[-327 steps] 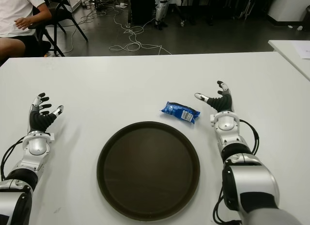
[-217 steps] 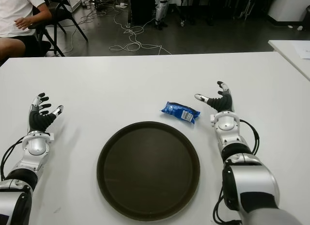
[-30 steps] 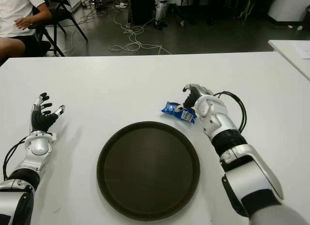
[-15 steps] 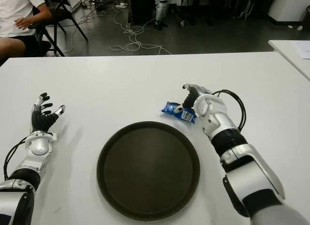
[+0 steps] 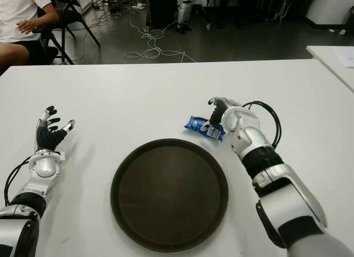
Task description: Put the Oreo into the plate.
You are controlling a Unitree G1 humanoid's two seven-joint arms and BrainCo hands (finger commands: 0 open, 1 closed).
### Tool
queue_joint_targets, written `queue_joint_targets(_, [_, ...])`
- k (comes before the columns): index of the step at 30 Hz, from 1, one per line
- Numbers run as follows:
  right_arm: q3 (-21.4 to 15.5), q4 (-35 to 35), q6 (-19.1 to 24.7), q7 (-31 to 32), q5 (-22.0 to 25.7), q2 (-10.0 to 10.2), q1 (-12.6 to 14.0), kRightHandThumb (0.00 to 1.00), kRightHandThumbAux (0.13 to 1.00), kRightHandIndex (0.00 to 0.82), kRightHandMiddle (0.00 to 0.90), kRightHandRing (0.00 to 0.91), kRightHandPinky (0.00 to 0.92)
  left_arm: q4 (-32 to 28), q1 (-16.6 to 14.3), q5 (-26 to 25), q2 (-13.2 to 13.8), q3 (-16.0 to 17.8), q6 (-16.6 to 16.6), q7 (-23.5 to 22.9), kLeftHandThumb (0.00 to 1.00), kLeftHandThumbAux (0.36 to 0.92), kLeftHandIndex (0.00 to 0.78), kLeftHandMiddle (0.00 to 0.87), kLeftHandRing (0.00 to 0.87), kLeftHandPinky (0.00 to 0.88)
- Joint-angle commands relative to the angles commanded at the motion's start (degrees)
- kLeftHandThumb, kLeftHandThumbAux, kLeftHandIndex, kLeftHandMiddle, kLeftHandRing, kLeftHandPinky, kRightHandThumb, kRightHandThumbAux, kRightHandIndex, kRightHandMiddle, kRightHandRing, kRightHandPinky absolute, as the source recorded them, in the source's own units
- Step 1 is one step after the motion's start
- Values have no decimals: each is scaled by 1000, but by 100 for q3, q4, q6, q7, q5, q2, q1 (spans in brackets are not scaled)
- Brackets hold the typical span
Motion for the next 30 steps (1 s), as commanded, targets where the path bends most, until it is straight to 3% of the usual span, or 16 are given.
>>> queue_joint_targets(8, [-10,-23,-58,0,61,14,37,0,741,183,171,155,99,-6,10,-34,-2,29,-37,-71,258,700,101,163,189,237])
queue_joint_targets(14, [3,-11,-49,14,52,36,21,0,747,143,146,137,85,-14,14,2,8,6,-68,-41,260,716,103,154,181,229])
queue_joint_targets(17, [13,16,-120,-25,48,45,15,0,754,149,149,138,86,-15,12,30,9,-12,-54,-8,255,719,100,161,192,252])
queue_joint_targets(30, [-2,173,-353,-116,119,109,-2,0,770,143,150,148,95,-32,14,91,11,-39,-23,59,250,716,93,154,175,210])
